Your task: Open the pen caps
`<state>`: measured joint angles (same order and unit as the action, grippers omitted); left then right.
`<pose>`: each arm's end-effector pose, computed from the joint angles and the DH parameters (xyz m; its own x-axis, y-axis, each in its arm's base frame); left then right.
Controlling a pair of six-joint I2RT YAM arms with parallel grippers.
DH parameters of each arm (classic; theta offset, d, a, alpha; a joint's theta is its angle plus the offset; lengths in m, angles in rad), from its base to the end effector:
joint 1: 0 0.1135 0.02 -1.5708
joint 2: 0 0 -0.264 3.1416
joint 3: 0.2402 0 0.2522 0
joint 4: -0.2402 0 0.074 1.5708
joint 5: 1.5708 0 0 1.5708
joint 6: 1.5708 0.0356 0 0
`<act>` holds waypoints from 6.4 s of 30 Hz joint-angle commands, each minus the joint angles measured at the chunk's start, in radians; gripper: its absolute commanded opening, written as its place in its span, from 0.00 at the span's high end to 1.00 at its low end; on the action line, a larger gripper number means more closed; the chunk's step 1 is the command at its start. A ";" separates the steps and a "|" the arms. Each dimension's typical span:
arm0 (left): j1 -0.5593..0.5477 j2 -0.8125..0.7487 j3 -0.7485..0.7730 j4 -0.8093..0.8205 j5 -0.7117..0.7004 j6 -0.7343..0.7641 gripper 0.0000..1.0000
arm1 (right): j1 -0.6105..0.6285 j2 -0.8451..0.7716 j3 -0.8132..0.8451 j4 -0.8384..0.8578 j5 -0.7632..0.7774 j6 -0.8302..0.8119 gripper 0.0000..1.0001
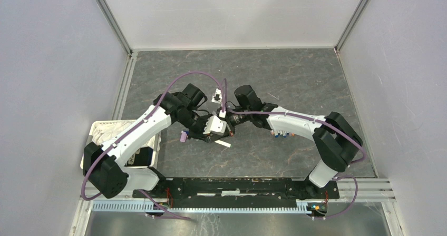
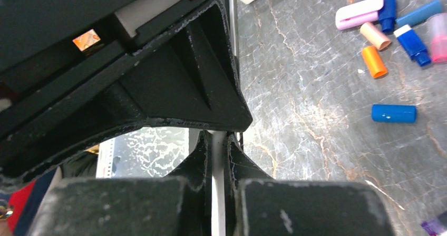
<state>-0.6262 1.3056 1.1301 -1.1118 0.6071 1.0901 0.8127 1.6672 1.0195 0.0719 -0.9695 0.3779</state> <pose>0.1756 -0.1520 0.2855 0.1817 0.7673 -0.6150 0.9721 -0.2345 -0.0052 0.2234 0.2786 0.2251 -0.6750 -0.4093 -0.6139 -0.6857 0.0406 0.7268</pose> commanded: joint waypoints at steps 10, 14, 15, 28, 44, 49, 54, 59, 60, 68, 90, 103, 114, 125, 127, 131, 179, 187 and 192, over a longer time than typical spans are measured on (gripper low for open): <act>0.169 0.070 0.156 -0.101 -0.199 0.172 0.98 | -0.019 -0.169 -0.190 -0.197 -0.034 -0.171 1.00; 0.190 0.062 0.150 -0.055 -0.250 0.190 0.98 | -0.048 -0.192 -0.245 -0.181 -0.019 -0.159 1.00; 0.192 0.063 0.149 -0.046 -0.246 0.182 0.98 | -0.064 -0.197 -0.251 -0.171 -0.012 -0.148 1.00; 0.200 0.206 -0.091 0.391 -0.224 -0.141 0.98 | -0.217 -0.278 -0.297 -0.235 0.953 -0.107 1.00; 0.228 0.452 -0.061 0.611 -0.374 -0.374 0.89 | -0.226 -0.218 -0.398 -0.088 1.165 -0.046 0.98; 0.229 0.436 -0.084 0.611 -0.374 -0.370 0.64 | -0.230 -0.228 -0.420 -0.079 1.183 -0.058 0.77; 0.229 0.363 -0.061 0.614 -0.362 -0.390 0.54 | -0.230 -0.218 -0.411 -0.079 1.155 -0.048 0.70; 0.229 0.262 0.021 0.577 -0.337 -0.436 0.43 | -0.231 -0.257 -0.378 -0.088 1.144 -0.044 0.64; 0.230 0.241 0.046 0.542 -0.325 -0.440 0.40 | -0.230 -0.271 -0.369 -0.093 1.144 -0.048 0.63; 0.231 0.053 0.229 0.486 -0.379 -0.529 0.00 | -0.176 -0.291 -0.254 -0.101 0.985 -0.093 0.11; 0.381 -0.075 0.167 0.531 -0.551 -0.602 0.00 | 0.001 0.017 0.057 -0.294 1.019 -0.125 0.52; 0.403 -0.163 0.119 0.465 -0.640 -0.372 0.00 | 0.011 0.158 0.129 -0.286 1.018 -0.148 0.66; 0.428 -0.130 0.020 0.497 -0.547 -0.442 0.00 | 0.012 0.159 0.185 -0.313 1.032 -0.145 0.52; 0.428 -0.073 0.012 0.484 -0.482 -0.550 0.01 | 0.017 0.192 0.169 -0.291 0.972 -0.131 0.55; 0.428 -0.068 0.009 0.483 -0.473 -0.553 0.01 | 0.017 0.193 0.167 -0.290 0.971 -0.130 0.55; 0.428 -0.068 0.007 0.475 -0.451 -0.555 0.02 | 0.020 0.194 0.164 -0.286 0.949 -0.132 0.56; 0.114 -0.078 -0.109 0.144 0.077 -0.018 0.16 | -0.055 -0.064 -0.020 -0.258 0.002 -0.163 1.00; 0.097 -0.070 -0.125 0.146 0.094 0.004 0.27 | -0.051 -0.042 0.018 -0.202 -0.060 -0.108 1.00; 0.090 -0.060 -0.122 0.156 0.095 0.009 0.47 | -0.049 -0.024 0.031 -0.201 -0.066 -0.100 1.00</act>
<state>-0.5266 1.2358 0.9974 -0.9558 0.6617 1.0473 0.7578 1.6314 1.0042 -0.1749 -0.9943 0.2626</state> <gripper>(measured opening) 0.596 0.023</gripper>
